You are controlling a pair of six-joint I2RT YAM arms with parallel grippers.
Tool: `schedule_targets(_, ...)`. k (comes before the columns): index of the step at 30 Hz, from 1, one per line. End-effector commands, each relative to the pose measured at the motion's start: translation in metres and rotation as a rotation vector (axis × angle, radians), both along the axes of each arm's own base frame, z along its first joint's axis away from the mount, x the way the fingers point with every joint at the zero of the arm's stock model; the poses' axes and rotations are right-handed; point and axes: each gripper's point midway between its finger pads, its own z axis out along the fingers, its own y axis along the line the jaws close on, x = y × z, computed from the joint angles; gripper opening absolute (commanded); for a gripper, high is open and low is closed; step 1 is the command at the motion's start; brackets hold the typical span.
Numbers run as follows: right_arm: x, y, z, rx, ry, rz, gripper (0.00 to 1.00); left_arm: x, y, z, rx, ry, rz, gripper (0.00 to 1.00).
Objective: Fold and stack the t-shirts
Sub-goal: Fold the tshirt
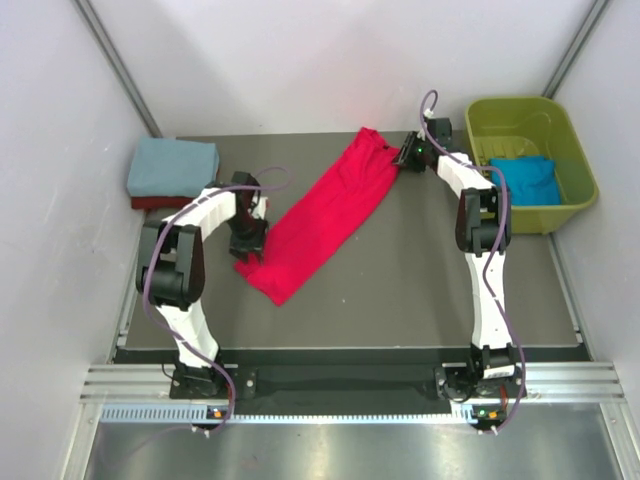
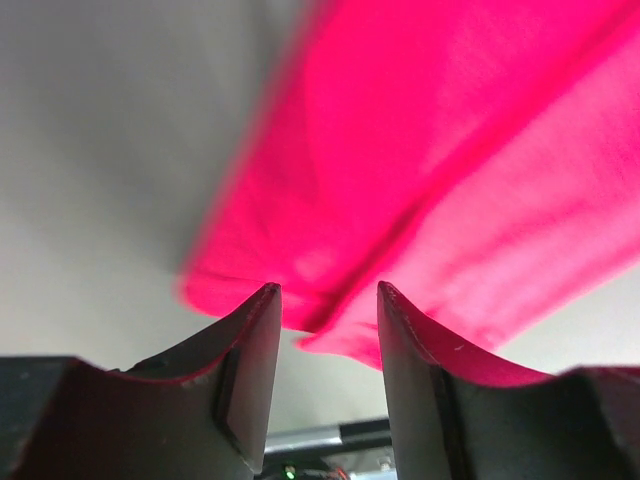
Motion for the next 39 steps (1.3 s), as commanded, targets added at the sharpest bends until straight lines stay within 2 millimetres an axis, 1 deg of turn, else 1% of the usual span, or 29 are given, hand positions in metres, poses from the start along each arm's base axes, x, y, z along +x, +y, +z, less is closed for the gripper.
schedule_targets(1, 0.006, -0.006, 0.026, -0.005, -0.066, -0.009, 0.33, 0.017, 0.026, 0.011, 0.049, -0.028, 0.048, 0.49)
schedule_targets(2, 0.005, -0.007, 0.025, -0.006, -0.062, -0.01, 0.33, 0.021, 0.034, 0.011, 0.048, -0.035, 0.076, 0.49)
schedule_targets(4, 0.003, -0.006, 0.027, -0.003, -0.064, -0.002, 0.33, 0.025, 0.04, 0.01, 0.054, -0.036, 0.091, 0.49)
schedule_targets(5, 0.003, -0.006, 0.028, -0.002, -0.065, -0.001, 0.33, 0.025, 0.045, 0.006, 0.056, -0.019, 0.096, 0.49)
schedule_targets(8, 0.003, -0.005, 0.032, 0.003, -0.07, -0.001, 0.33, 0.025, 0.049, -0.002, 0.058, 0.004, 0.099, 0.49)
schedule_targets(12, 0.003, -0.006, 0.035, 0.002, -0.078, -0.001, 0.33, 0.023, 0.047, -0.013, 0.039, 0.043, 0.084, 0.49)
schedule_targets(15, 0.003, -0.005, 0.034, 0.002, -0.075, -0.002, 0.33, 0.019, 0.048, -0.021, 0.044, 0.073, 0.082, 0.46)
schedule_targets(16, 0.003, -0.007, 0.034, 0.001, -0.075, -0.004, 0.33, 0.018, 0.047, -0.023, 0.043, 0.079, 0.082, 0.39)
schedule_targets(17, 0.003, -0.007, 0.033, -0.004, -0.075, -0.005, 0.29, 0.014, 0.047, -0.026, 0.037, 0.1, 0.085, 0.3)
schedule_targets(18, 0.003, -0.009, 0.031, -0.014, -0.072, -0.007, 0.24, 0.01, 0.045, -0.028, 0.026, 0.112, 0.086, 0.19)
schedule_targets(19, 0.004, -0.011, 0.031, -0.02, -0.073, -0.013, 0.18, 0.008, 0.044, -0.028, 0.017, 0.119, 0.086, 0.01)
schedule_targets(20, 0.004, -0.012, 0.031, -0.025, -0.074, -0.015, 0.07, 0.005, 0.043, -0.025, 0.01, 0.12, 0.084, 0.0)
schedule_targets(22, 0.008, -0.017, 0.029, -0.041, -0.079, -0.031, 0.0, -0.007, 0.035, -0.022, -0.034, 0.142, 0.082, 0.0)
schedule_targets(23, 0.009, -0.017, 0.029, -0.043, -0.079, -0.033, 0.0, -0.011, 0.032, -0.02, -0.052, 0.147, 0.079, 0.0)
schedule_targets(24, 0.012, -0.017, 0.026, -0.045, -0.081, -0.034, 0.0, -0.021, 0.028, -0.022, -0.079, 0.171, 0.08, 0.0)
schedule_targets(26, 0.016, -0.017, 0.028, -0.04, -0.095, -0.039, 0.0, -0.029, 0.024, -0.021, -0.095, 0.178, 0.079, 0.0)
schedule_targets(27, 0.02, -0.015, 0.031, -0.037, -0.107, -0.039, 0.0, -0.038, 0.021, -0.024, -0.111, 0.2, 0.08, 0.0)
schedule_targets(29, 0.026, -0.014, 0.034, -0.037, -0.127, -0.045, 0.0, -0.047, 0.015, -0.021, -0.137, 0.211, 0.075, 0.0)
schedule_targets(30, 0.029, -0.012, 0.036, -0.033, -0.139, -0.044, 0.0, -0.057, 0.012, -0.023, -0.153, 0.233, 0.073, 0.0)
schedule_targets(32, 0.035, -0.01, 0.041, -0.03, -0.164, -0.047, 0.0, -0.065, -0.001, -0.02, -0.2, 0.236, 0.054, 0.0)
schedule_targets(33, 0.038, -0.007, 0.041, -0.025, -0.173, -0.047, 0.0, -0.065, -0.004, -0.018, -0.199, 0.236, 0.037, 0.0)
schedule_targets(34, 0.04, -0.004, 0.043, -0.021, -0.183, -0.044, 0.0, -0.068, -0.013, -0.016, -0.217, 0.247, 0.023, 0.0)
schedule_targets(37, 0.047, 0.003, 0.046, -0.01, -0.213, -0.039, 0.0, -0.071, -0.023, -0.014, -0.221, 0.244, -0.013, 0.0)
schedule_targets(39, 0.052, 0.008, 0.045, -0.001, -0.226, -0.037, 0.0, -0.074, -0.033, -0.013, -0.233, 0.246, -0.047, 0.0)
